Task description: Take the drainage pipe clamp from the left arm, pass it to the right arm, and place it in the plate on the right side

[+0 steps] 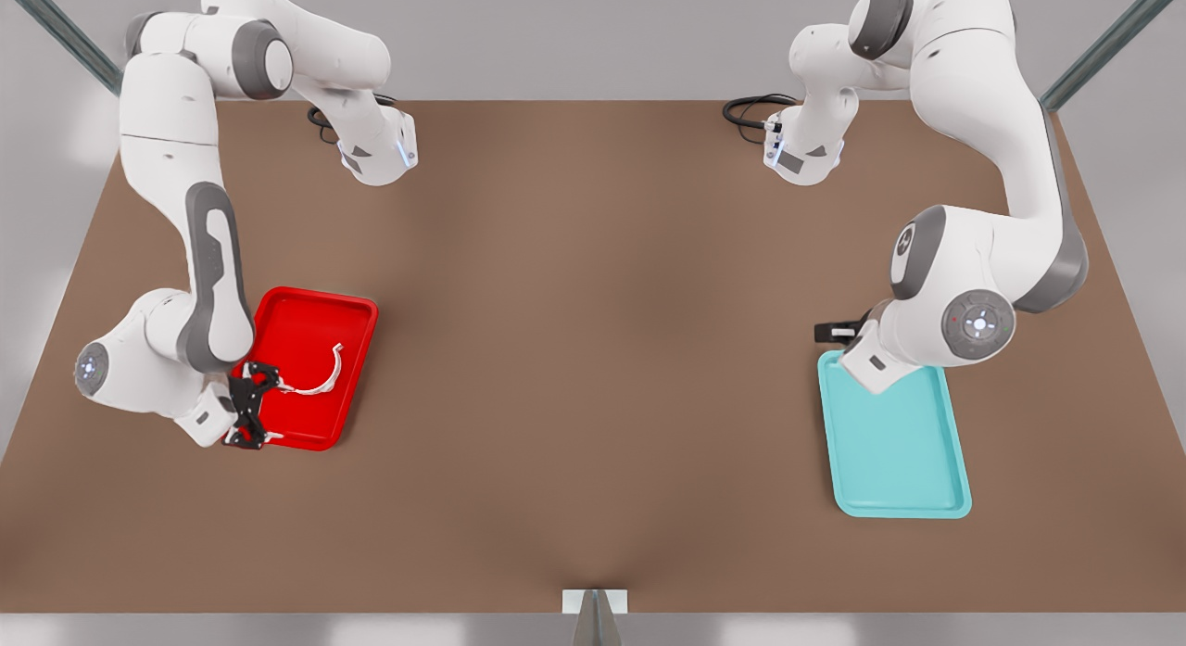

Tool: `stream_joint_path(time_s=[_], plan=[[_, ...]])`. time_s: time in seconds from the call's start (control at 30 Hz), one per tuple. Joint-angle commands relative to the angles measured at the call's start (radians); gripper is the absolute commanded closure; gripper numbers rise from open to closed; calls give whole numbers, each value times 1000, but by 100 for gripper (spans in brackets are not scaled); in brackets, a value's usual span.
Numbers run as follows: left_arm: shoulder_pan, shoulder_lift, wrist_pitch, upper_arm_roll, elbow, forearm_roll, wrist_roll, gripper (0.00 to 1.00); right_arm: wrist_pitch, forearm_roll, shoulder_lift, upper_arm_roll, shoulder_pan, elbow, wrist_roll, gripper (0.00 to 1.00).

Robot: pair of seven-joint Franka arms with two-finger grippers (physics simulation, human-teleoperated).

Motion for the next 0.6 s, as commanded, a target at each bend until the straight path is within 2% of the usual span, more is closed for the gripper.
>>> stream_joint_path(time_s=[0.0,0.03,0.07,0.1,0.57], plan=[[-1,-1,-28,-1,0,1,100,0,-402,-156,-62,-1,50,77,1406,0],[-1,-1,-28,-1,0,1,100,0,-551,-305,-175,3,114,82,1720,0],[-1,-1,-28,-1,0,1,100,0,-665,-321,-314,-3,107,68,1738,0],[-1,-1,-28,-1,0,1,100,0,-688,-360,-374,-1,107,68,1735,0],[-1,-1,-63,-1,0,3,103,0,-659,-334,-357,-12,70,80,1740,0]])
